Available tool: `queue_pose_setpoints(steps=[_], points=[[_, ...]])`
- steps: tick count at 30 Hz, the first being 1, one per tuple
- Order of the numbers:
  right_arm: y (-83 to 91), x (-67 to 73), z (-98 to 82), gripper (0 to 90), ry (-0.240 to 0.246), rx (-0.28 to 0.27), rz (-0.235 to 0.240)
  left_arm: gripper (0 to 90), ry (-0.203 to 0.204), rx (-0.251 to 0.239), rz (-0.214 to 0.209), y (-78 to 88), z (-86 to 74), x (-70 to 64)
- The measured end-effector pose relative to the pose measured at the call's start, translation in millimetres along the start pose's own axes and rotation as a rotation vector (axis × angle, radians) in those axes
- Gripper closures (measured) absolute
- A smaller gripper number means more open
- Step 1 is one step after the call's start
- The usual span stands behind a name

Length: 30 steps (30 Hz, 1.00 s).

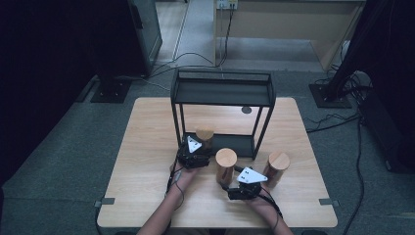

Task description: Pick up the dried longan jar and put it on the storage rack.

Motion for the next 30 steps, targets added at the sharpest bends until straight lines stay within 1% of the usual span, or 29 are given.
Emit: queue_pose_setpoints(steps=[5,8,13,16,20,26,30], points=[[0.0,0.2,0.1,18.0,0.000,0.000,-0.001,21.8,0.002,-0.007,-0.003,3.7,-3.6,-0.7],[0.0,0.2,0.0,18.0,0.002,0.000,-0.001,21.8,-0.006,-0.004,-0.007,5.5,-4.8,-0.6],[-0.1,0.3,0.2,18.0,0.003,0.001,-0.001,21.8,-0.008,-0.013,-0.009,9.5,-8.8,-1.0],[-0.2,0.1,0.5,18.0,0.002,0.003,-0.001,21.8,0.001,-0.024,-0.011,10.4,-12.3,-1.2],[-0.1,0.2,0.2,18.0,0.002,0.002,-0.001,21.8,0.001,-0.030,-0.005,12.2,-16.8,-1.9],[-0.2,0.1,0.4,18.0,0.001,0.002,0.000,21.8,-0.001,-0.022,-0.002,13.8,-21.2,-2.6],[-0.2,0.3,0.6,18.0,0.003,0.004,-0.001,21.8,0.004,-0.026,-0.003,14.9,-25.0,-3.6]])
Point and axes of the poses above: each handheld gripper's, and its own axes: y roughly backward along the jaws, z roughly out of its top, x roughly to its left, the point moved 1 cm from there along -y, roughly forward along the jaws, and after that the axes turned 14 degrees about -y, right-handed, at the moved point
